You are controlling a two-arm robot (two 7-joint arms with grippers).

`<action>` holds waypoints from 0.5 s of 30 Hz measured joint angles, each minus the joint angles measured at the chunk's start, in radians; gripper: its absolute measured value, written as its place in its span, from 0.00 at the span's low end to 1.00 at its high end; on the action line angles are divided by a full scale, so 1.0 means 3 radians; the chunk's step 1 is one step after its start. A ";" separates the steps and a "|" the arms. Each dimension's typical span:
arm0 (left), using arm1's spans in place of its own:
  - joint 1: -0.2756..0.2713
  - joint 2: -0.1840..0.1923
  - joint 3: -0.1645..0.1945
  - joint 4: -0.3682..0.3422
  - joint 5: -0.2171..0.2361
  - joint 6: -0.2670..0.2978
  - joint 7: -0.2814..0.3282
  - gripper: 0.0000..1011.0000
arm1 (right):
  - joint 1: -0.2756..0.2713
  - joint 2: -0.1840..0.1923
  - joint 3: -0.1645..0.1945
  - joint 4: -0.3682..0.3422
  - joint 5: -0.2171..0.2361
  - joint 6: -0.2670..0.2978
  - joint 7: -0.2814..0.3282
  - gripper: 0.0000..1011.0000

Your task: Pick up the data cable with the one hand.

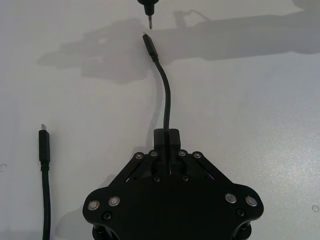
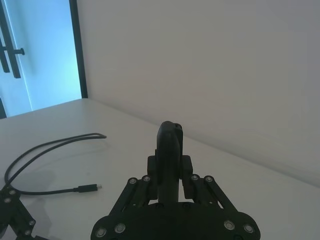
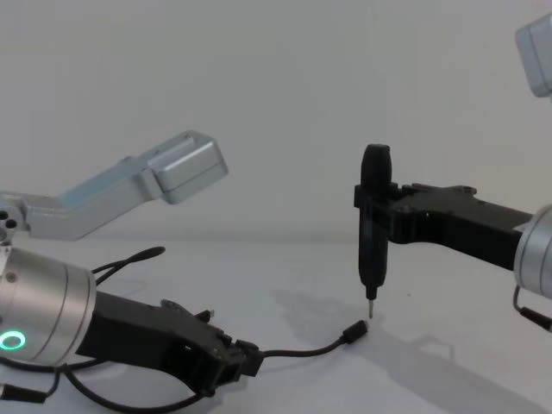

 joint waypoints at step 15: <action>0.0000 0.0000 0.0000 0.0000 0.0000 0.0000 0.0000 0.05 | 0.0029 0.0017 -0.0040 0.0013 0.0038 -0.0010 0.0026 0.27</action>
